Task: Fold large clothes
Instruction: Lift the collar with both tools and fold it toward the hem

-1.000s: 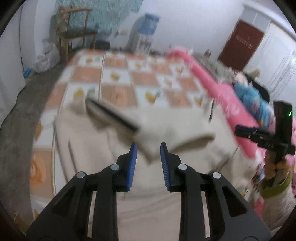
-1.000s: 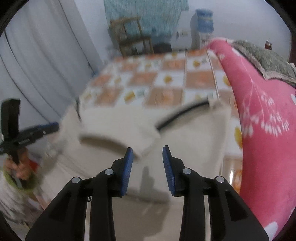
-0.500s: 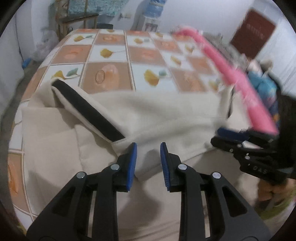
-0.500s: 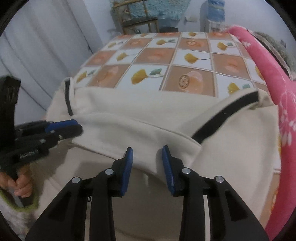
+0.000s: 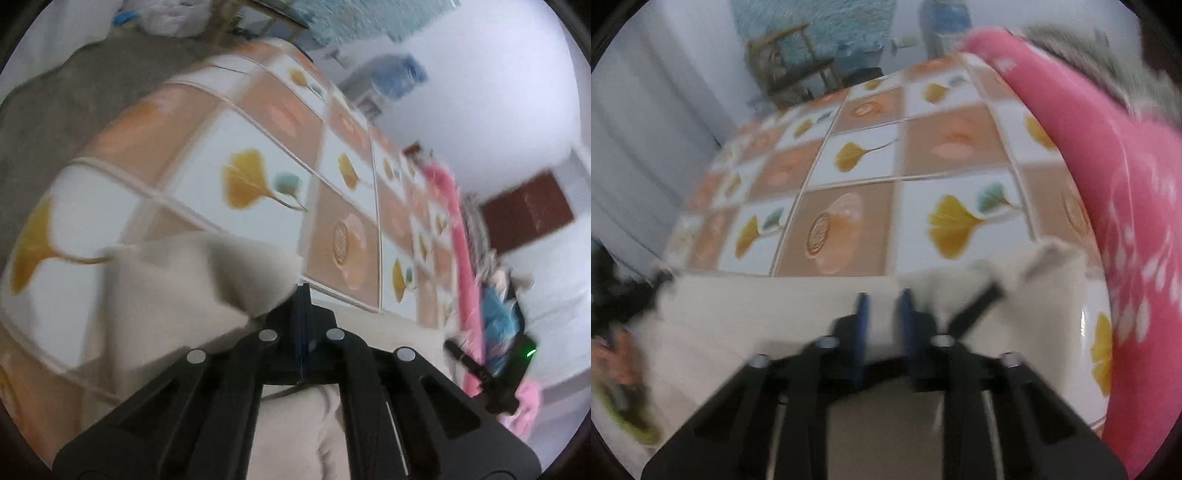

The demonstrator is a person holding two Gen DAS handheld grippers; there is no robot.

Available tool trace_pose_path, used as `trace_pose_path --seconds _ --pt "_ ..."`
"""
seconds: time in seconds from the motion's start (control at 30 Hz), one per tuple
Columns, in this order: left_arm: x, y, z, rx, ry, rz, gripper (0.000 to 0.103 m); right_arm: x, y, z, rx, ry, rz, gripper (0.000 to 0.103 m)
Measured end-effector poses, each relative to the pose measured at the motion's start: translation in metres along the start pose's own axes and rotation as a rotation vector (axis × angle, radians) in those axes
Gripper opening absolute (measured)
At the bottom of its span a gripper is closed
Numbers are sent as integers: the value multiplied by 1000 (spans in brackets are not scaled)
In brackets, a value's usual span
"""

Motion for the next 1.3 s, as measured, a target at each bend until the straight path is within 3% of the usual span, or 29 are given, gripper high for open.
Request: trace_pose_path --seconds 0.13,0.27,0.4,0.47,0.5,0.53,0.57,0.63,0.7,0.73,0.8,0.9,0.97,1.07,1.1,1.2,1.3 --pt "7 14 24 93 43 -60 2 25 13 18 60 -41 -89 4" --pt "26 27 40 182 88 -130 21 8 29 31 142 -101 -43 13" --pt "49 16 22 118 48 -227 26 -18 29 15 121 -98 68 25" --pt "44 5 1 29 110 -250 26 -17 22 -2 74 -146 111 26" --pt "37 0 -7 10 159 -257 21 -12 20 -6 59 -181 122 26" --pt "33 -1 -4 27 172 -249 9 -8 17 -9 51 -202 130 22" --pt "30 0 0 32 170 -230 6 -4 15 -6 58 -193 124 21" --pt "27 4 15 56 160 -185 6 -1 16 10 81 -235 104 21" --pt "41 5 36 132 202 -253 16 -9 17 33 132 -264 114 26" --pt "52 3 45 168 195 -297 25 -14 17 40 145 -243 116 28" --pt "76 -7 50 171 123 -368 30 -34 15 49 157 -144 125 32" --pt "114 -34 38 103 30 -482 34 -78 -3 45 118 -1 201 39" --pt "131 -60 20 46 18 -556 37 -100 -17 29 74 52 250 40" --pt "123 -92 -18 -48 126 -600 38 -108 -42 -6 -17 18 288 42" --pt "117 -98 -26 -48 162 -613 38 -108 -45 -9 -6 9 288 42" --pt "122 -103 -7 -2 180 -647 38 -111 -45 6 4 -20 275 43" --pt "136 -106 23 61 118 -686 41 -121 -50 38 58 13 294 44"
Point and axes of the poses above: each gripper's, at about its wrist camera, not at the fingertips, and z roughly against the way its jaws point, x to its right, y to its top, the point moved 4 cm from there along -z, roughly the way its jaws point, and after that the axes turned 7 degrees about x, right-handed, at the moved point
